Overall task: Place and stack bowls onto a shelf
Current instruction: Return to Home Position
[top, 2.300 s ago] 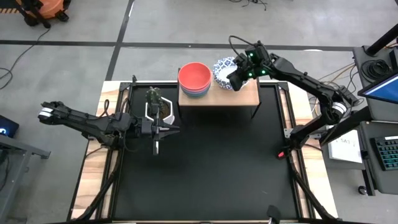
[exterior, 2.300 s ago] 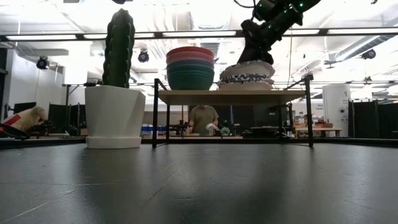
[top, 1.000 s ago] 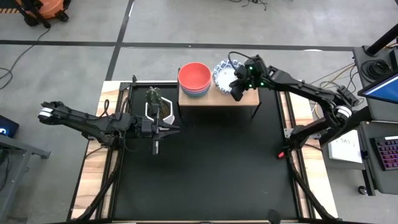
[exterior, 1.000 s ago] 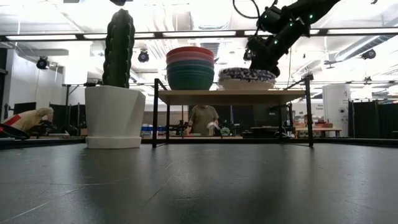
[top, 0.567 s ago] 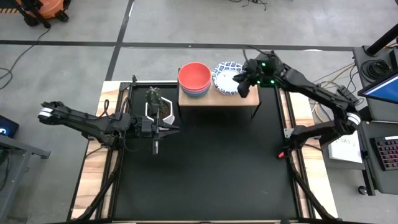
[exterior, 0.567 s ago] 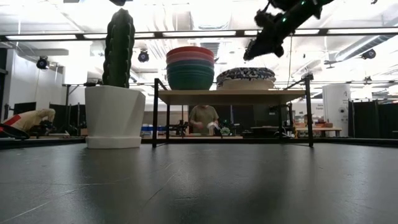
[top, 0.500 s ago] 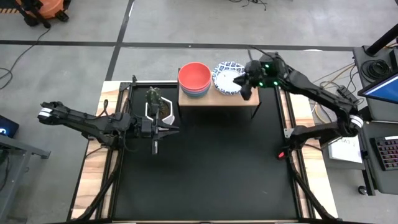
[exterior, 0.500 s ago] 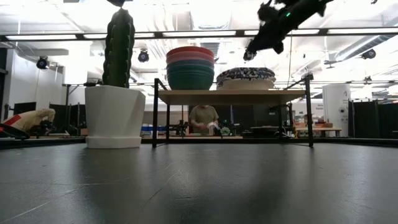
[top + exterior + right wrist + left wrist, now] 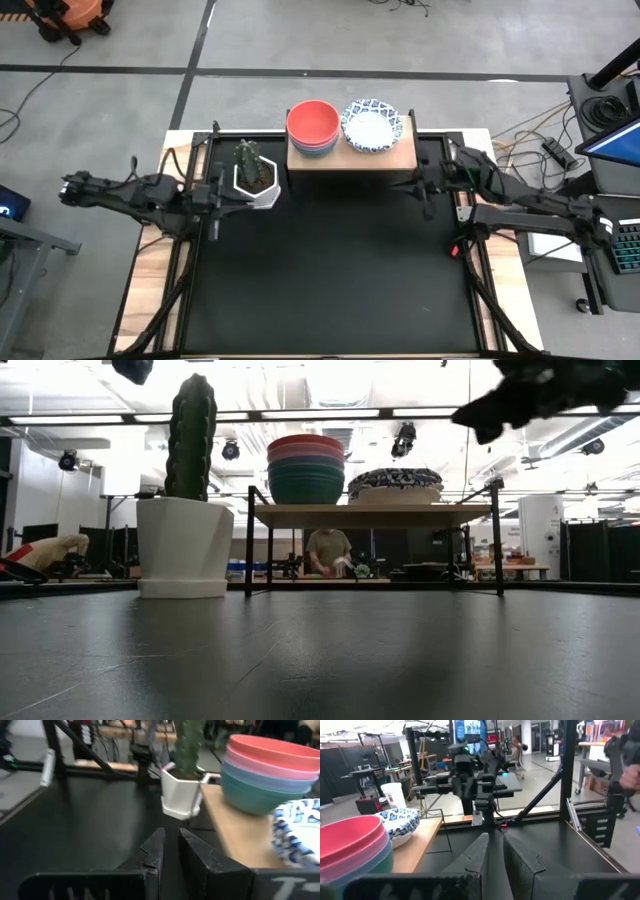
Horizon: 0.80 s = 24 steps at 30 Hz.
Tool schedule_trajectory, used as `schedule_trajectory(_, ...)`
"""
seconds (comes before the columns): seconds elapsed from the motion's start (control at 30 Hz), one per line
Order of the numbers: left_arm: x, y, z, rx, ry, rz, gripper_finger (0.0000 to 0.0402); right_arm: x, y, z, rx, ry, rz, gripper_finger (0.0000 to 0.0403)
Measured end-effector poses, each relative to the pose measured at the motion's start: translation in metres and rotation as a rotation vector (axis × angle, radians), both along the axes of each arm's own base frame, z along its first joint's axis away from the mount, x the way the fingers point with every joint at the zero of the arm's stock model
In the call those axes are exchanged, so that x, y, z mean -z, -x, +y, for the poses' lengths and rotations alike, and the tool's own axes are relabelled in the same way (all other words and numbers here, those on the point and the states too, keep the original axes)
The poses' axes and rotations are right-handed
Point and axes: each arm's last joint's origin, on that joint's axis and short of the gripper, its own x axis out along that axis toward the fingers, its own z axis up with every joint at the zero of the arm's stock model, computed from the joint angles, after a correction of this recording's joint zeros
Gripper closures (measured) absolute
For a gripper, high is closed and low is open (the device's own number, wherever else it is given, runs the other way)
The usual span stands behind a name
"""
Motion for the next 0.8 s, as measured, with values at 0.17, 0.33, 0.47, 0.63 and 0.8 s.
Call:
schedule_trajectory(0.17, 0.018, 0.014, 0.003, 0.000, 0.032, -0.028, 0.0363, 0.022, 0.022, 0.014, -0.012, 0.007, -0.093, 0.0360)
schedule_trajectory(0.33, 0.039, 0.022, 0.005, 0.001, 0.055, -0.121, 0.0363, 0.035, 0.041, 0.022, -0.010, 0.025, -0.191, 0.0360)
schedule_trajectory(0.47, 0.054, 0.030, 0.006, 0.000, 0.072, -0.153, 0.0363, 0.047, 0.049, 0.026, -0.011, 0.028, -0.224, 0.0360)
schedule_trajectory(0.63, 0.069, 0.041, 0.010, -0.043, 0.103, -0.207, 0.0363, 0.057, 0.058, 0.030, -0.012, 0.044, -0.271, 0.0360)
schedule_trajectory(0.8, 0.084, 0.048, 0.012, -0.049, 0.120, -0.245, 0.0363, 0.065, 0.062, 0.032, -0.013, 0.052, -0.293, 0.0360)
